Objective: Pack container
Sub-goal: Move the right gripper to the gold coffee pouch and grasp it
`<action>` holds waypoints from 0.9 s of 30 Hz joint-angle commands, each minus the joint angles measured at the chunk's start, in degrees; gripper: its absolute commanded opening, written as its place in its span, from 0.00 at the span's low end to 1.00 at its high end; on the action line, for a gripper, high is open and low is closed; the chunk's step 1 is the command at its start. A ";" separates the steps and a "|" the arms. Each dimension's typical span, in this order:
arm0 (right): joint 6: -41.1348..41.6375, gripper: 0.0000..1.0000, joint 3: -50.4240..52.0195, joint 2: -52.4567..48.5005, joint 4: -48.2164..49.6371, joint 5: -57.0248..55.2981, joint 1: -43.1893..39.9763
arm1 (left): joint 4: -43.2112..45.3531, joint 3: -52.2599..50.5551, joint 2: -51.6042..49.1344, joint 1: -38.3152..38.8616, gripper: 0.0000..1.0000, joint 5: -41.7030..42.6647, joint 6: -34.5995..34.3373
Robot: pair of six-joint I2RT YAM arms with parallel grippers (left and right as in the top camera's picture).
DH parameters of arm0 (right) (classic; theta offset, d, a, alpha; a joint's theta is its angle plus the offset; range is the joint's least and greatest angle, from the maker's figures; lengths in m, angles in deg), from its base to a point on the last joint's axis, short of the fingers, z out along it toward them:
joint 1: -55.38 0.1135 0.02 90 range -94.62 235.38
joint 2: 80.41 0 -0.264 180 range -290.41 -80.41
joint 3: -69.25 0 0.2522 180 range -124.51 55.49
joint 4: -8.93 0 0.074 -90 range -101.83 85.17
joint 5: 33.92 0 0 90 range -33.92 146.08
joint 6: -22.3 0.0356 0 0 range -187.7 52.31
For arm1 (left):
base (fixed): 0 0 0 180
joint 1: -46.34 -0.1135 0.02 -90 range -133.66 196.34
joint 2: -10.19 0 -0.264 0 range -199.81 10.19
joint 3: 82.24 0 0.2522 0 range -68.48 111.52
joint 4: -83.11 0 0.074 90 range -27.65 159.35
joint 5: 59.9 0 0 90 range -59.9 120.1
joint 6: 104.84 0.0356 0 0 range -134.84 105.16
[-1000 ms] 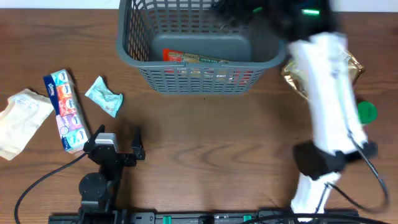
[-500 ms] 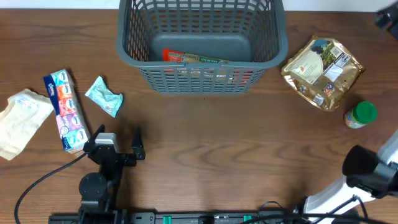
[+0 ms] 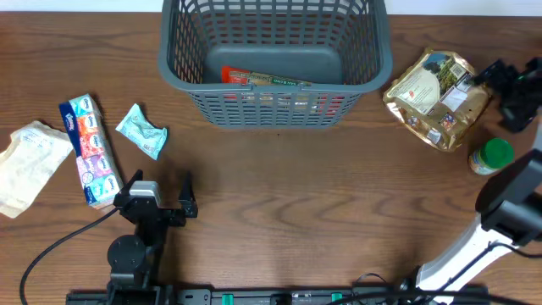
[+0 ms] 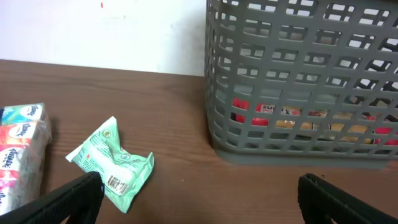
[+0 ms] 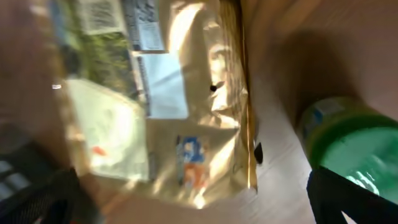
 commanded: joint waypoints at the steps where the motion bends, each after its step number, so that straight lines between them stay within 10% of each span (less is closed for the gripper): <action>1: -2.19 0.99 3.80 -1.57 2.71 1.03 0.02 | -1.88 -1.03 -0.24 0.17 0.99 0.00 -0.72; 23: -11.63 0.99 32.22 -2.91 37.92 8.96 2.29 | -1.88 -1.03 -0.24 0.17 0.98 0.02 -2.10; 25: -11.67 0.89 33.16 -2.91 39.10 8.85 2.75 | -1.88 -1.03 -0.24 0.17 0.98 0.02 -3.19; 27: -11.65 0.56 33.55 -2.91 40.09 8.79 3.15 | -1.88 -1.03 -0.24 0.17 0.98 0.02 -3.54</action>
